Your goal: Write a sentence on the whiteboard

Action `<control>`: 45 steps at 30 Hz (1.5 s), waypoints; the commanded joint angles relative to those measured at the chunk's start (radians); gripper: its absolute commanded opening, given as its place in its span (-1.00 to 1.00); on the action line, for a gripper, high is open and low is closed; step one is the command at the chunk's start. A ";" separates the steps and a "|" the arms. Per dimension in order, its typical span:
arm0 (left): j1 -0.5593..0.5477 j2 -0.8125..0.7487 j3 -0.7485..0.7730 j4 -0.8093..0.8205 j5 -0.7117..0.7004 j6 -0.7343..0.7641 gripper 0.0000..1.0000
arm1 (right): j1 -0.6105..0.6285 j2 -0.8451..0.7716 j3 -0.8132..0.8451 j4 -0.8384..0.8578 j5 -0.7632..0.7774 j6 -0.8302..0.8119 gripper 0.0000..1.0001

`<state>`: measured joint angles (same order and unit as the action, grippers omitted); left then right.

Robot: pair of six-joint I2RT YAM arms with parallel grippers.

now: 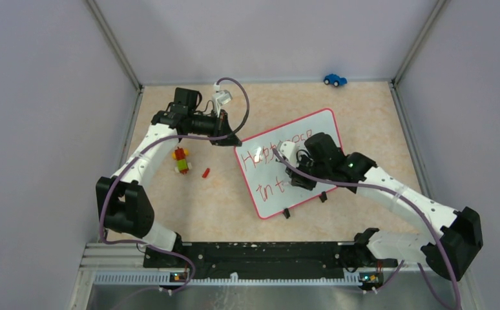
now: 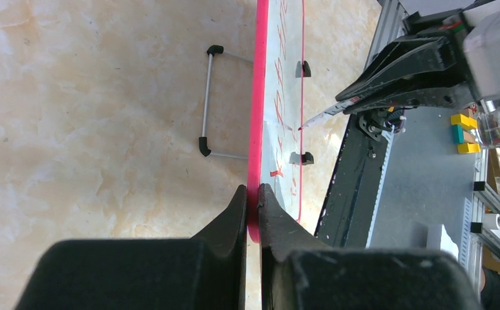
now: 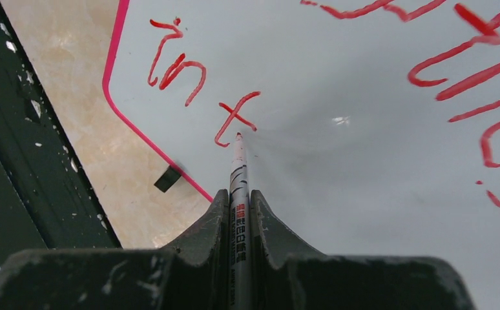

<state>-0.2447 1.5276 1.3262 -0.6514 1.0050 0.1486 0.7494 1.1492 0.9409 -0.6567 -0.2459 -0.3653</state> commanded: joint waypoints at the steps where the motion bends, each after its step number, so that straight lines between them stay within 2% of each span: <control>1: -0.038 0.029 -0.030 -0.062 -0.037 0.026 -1.00 | -0.007 -0.034 0.090 0.014 0.021 -0.006 -1.00; 13: -0.038 0.026 -0.032 -0.063 -0.040 0.031 -1.00 | -0.022 0.005 0.111 0.046 0.094 0.004 -1.00; 32: -0.037 0.030 -0.031 -0.067 -0.042 0.037 -1.00 | -0.019 -0.021 -0.037 0.005 0.007 -0.025 -1.00; 45: -0.038 0.027 -0.028 -0.068 -0.044 0.034 -1.00 | -0.016 -0.012 0.036 0.050 0.044 0.016 -1.00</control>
<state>-0.2447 1.5276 1.3262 -0.6544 1.0046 0.1516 0.7364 1.1465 0.9066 -0.6735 -0.2451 -0.3634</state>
